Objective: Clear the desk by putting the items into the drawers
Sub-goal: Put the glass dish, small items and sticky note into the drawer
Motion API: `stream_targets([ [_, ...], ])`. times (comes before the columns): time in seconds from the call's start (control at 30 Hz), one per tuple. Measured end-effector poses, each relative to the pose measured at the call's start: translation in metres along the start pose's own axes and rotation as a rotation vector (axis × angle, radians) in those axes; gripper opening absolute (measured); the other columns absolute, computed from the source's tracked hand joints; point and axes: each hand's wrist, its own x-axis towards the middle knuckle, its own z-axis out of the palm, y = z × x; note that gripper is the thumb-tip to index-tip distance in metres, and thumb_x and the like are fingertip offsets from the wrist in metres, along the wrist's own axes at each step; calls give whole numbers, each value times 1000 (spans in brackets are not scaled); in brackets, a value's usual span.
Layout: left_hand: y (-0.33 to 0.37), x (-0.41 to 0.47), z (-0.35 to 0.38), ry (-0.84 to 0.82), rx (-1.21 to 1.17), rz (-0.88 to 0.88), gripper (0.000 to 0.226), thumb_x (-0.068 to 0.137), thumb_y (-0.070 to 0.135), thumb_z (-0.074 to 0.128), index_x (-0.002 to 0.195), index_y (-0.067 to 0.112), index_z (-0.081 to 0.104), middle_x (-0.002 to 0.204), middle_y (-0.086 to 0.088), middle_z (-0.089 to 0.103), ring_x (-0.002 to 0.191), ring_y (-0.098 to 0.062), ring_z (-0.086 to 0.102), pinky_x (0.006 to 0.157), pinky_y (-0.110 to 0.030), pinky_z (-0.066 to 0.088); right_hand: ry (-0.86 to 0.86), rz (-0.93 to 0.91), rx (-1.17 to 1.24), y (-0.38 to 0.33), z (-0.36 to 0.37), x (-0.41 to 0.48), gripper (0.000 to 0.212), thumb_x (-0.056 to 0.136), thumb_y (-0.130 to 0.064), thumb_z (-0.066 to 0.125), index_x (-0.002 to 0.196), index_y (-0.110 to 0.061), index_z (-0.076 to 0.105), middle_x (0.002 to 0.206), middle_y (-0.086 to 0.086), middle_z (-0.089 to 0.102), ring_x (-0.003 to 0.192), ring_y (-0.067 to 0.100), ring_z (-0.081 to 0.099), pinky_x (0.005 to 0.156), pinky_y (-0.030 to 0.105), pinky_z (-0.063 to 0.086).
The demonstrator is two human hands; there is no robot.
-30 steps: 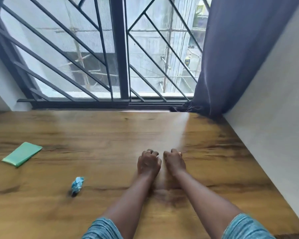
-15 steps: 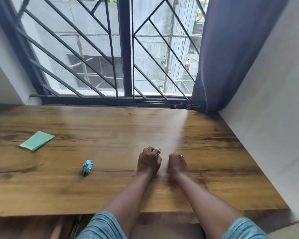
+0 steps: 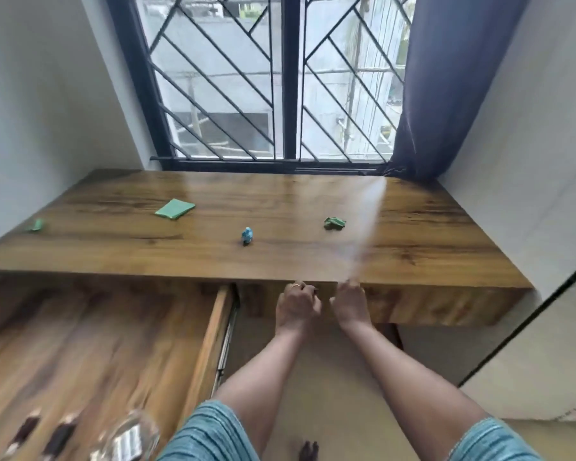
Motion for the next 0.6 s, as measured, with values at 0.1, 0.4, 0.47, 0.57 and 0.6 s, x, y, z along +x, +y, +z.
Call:
stream_targets([
  [0.1, -29, -46, -23, -13, 34, -17, 29, 88, 23, 50, 108, 13, 69, 114, -7, 63, 109, -27, 56, 91, -33, 44, -53, 7, 8, -26, 16, -47, 27, 89, -5, 50, 111, -2, 64, 119, 15, 51, 110, 30, 58, 93, 31, 46],
  [0.4, -141, -117, -103, 93, 64, -269, 29, 90, 22, 47, 107, 14, 68, 113, -6, 63, 110, -25, 55, 93, -31, 43, -188, -227, 161, -150, 67, -128, 19, 84, 0, 47, 90, 2, 65, 101, 18, 61, 97, 35, 60, 80, 35, 47],
  [0.47, -172, -129, -119, 94, 86, -301, 29, 91, 23, 45, 105, 13, 69, 112, -7, 63, 109, -25, 54, 92, -32, 43, -209, -279, 175, -185, 81, -141, 21, 82, 2, 46, 90, 2, 65, 100, 18, 62, 97, 36, 59, 79, 35, 46],
  [0.57, -234, -150, -148, 101, 122, -387, 29, 90, 21, 46, 105, 12, 69, 111, -9, 63, 108, -27, 55, 90, -34, 44, -253, -356, 195, -250, 116, -161, 22, 82, 1, 46, 91, 0, 66, 101, 16, 62, 99, 34, 59, 77, 34, 45],
  [0.6, -250, -157, -157, 99, 126, -411, 29, 90, 21, 46, 106, 11, 69, 110, -10, 64, 107, -28, 56, 89, -34, 44, -272, -367, 202, -267, 125, -167, 22, 81, 1, 46, 90, 0, 65, 101, 16, 62, 98, 34, 59, 75, 34, 45],
])
